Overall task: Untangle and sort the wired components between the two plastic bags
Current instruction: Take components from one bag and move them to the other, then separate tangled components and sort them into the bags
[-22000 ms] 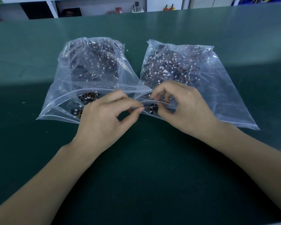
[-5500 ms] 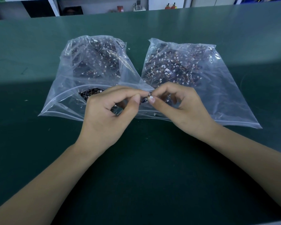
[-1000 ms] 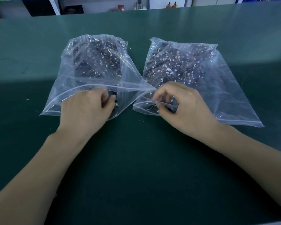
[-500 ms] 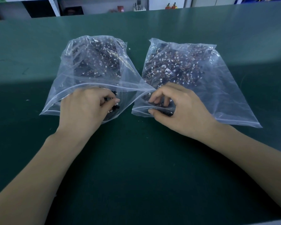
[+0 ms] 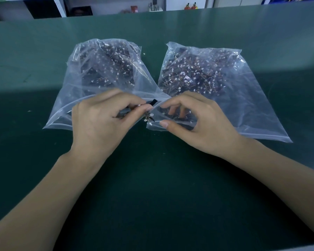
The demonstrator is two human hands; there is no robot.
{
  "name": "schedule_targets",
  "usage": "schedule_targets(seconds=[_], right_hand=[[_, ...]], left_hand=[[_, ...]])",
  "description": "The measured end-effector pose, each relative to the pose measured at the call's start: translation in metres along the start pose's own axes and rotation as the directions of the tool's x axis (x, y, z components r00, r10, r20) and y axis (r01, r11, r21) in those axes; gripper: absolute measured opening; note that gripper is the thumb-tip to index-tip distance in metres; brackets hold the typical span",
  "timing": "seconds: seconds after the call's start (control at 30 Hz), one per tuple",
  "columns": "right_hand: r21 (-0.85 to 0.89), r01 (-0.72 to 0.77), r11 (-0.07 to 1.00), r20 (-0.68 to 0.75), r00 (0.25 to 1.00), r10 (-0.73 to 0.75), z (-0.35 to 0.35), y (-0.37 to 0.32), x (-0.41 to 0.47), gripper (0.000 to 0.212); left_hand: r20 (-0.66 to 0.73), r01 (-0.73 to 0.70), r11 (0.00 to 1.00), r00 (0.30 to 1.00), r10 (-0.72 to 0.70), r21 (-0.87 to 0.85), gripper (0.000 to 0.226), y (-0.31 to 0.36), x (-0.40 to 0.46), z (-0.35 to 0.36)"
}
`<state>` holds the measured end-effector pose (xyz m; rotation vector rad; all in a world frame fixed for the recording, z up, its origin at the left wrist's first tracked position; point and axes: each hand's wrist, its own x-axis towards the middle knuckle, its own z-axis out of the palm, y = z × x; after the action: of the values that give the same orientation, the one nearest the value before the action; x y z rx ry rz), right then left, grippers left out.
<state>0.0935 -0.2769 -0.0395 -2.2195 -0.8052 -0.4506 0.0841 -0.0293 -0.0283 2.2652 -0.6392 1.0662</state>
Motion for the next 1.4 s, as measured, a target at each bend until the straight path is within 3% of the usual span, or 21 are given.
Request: schedule_targets(seconds=[0.17, 0.37, 0.6, 0.9, 1.07, 1.2, 1.4], right_hand=[[0.013, 0.034, 0.999, 0.001, 0.999, -0.034, 0.002, 0.0, 0.0, 0.04], [0.095, 0.084, 0.992, -0.013, 0.996, -0.083, 0.005, 0.002, 0.001, 0.012], [0.155, 0.044, 0.987, -0.045, 0.998, -0.037, 0.004, 0.005, 0.002, 0.009], [0.362, -0.111, 0.926, 0.016, 0.993, 0.113, 0.006, 0.003, 0.0, 0.011], [0.443, -0.125, 0.888, -0.007, 0.99, 0.143, 0.006, -0.001, 0.001, 0.015], [0.457, -0.138, 0.879, -0.009, 0.987, 0.16, 0.006, -0.001, 0.002, 0.016], [0.606, -0.165, 0.778, 0.057, 0.985, 0.164, 0.007, -0.006, 0.002, 0.014]], left_hand=[[0.087, 0.083, 0.984, 0.994, -0.07, -0.16, 0.019, 0.011, -0.006, 0.011], [0.189, 0.229, 0.918, 0.966, -0.175, -0.323, 0.017, 0.019, -0.01, 0.019], [0.244, 0.308, 0.872, 0.943, -0.227, -0.38, 0.007, 0.017, -0.01, 0.02], [0.215, 0.307, 0.873, 0.947, -0.24, -0.378, 0.012, 0.018, -0.007, 0.017], [0.231, 0.347, 0.869, 0.932, -0.279, -0.351, 0.018, 0.019, -0.007, 0.017], [0.267, 0.304, 0.905, 0.937, -0.226, -0.299, 0.018, 0.017, -0.009, 0.017], [0.271, 0.209, 0.944, 0.953, -0.137, -0.257, 0.012, 0.016, -0.01, 0.016]])
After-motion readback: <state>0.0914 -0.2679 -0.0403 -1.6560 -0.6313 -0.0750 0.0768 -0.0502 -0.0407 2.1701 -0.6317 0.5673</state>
